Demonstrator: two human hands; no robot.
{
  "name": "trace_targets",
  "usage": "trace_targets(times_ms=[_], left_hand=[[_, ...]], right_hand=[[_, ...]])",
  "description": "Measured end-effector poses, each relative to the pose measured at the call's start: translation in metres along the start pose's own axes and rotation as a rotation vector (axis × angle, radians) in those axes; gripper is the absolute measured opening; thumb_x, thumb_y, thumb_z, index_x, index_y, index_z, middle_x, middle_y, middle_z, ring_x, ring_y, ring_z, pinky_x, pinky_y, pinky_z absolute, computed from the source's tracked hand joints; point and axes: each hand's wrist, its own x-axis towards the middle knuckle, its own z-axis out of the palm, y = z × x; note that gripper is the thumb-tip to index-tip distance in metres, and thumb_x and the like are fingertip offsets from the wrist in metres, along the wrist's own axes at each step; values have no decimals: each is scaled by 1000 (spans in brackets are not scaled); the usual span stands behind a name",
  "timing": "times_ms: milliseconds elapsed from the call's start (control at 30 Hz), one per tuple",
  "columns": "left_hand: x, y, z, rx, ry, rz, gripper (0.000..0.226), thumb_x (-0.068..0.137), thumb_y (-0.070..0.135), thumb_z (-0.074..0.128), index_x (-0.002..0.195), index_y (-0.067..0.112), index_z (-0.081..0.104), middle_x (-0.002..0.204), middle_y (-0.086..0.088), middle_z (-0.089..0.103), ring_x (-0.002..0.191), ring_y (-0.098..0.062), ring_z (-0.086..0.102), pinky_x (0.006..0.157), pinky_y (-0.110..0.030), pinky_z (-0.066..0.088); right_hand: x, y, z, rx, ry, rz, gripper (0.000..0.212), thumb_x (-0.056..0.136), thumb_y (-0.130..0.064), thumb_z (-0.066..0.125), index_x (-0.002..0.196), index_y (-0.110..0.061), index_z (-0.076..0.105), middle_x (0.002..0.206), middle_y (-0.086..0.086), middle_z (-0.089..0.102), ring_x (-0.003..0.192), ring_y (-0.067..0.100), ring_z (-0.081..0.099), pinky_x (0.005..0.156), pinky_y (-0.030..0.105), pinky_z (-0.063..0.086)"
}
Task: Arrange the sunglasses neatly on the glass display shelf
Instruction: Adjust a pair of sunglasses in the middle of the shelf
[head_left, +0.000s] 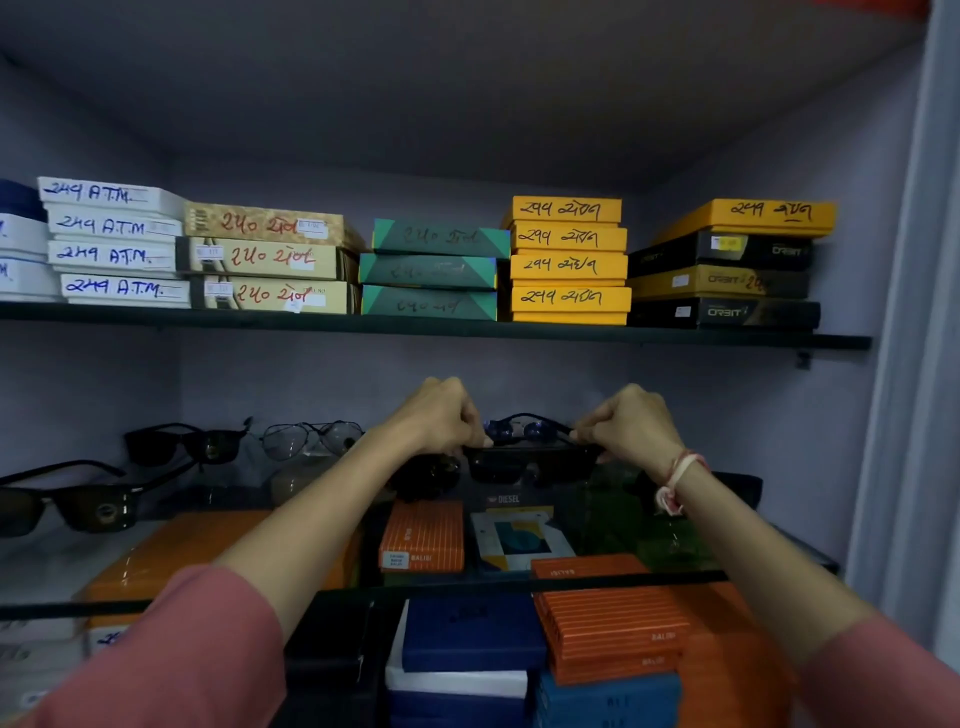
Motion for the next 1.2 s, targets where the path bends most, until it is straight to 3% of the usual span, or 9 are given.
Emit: trace_targets(times_ms=[267,367,500,600,667,900,1033,1133,1200], left_hand=[[-6,21,7,-84,83,-199,25,77,21,77,78,-3,78,59,-10,71,57,-19,68,75,-34,63],[-5,25,17,-77,114,-278,27,77,27,76,71,1,76,59,-6,69,58,-17,65,75,-32,61],[-4,24,32,-50,113,-339,29,76,25,72,55,11,58,64,-6,63,63,-22,59,60,-32,50],[-5,23,38,-31,92,-359,31,75,28,71,52,12,56,65,-6,64,67,-23,61,64,-31,50],[-6,23,40,-20,81,-359,30,75,27,71,52,12,57,66,-6,63,68,-24,61,66,-31,51],[-4,26,45,27,102,-361,35,77,24,72,51,12,51,55,-2,52,63,-22,56,59,-30,46],[-5,24,44,22,89,-339,29,77,30,75,61,9,64,66,-7,71,67,-21,71,69,-31,60],[-8,18,34,-26,127,-334,39,78,42,73,71,4,73,68,-9,77,52,-18,70,66,-30,63],[-11,8,21,2,190,-322,41,81,43,70,75,2,75,70,-11,77,60,-22,74,68,-34,64]], right_hand=[[8,9,-10,-148,87,101,21,66,-28,81,74,-9,77,78,12,75,71,32,72,69,41,63],[7,15,-12,-184,49,144,31,67,-34,81,80,-6,76,81,14,74,78,32,70,68,35,59],[7,24,-8,-184,-15,187,34,65,-35,81,78,-4,75,79,11,74,78,29,70,62,30,53],[5,28,-5,-207,-75,196,34,65,-32,82,78,-2,73,74,11,69,73,28,69,54,27,49],[6,28,-3,-238,-90,183,29,66,-28,81,73,-2,70,70,10,67,72,28,70,51,27,48],[7,26,-1,-362,-92,135,35,69,-30,79,61,-11,51,77,10,65,79,29,71,69,36,59],[5,22,-5,-444,-126,124,42,71,-39,78,58,-13,47,79,9,64,82,29,70,75,39,58],[6,15,-7,-477,-147,80,45,70,-53,75,69,-11,59,78,7,66,79,27,68,74,37,55],[8,5,-3,-457,-143,21,47,71,-56,72,83,-10,70,87,8,71,83,28,68,74,37,55]])
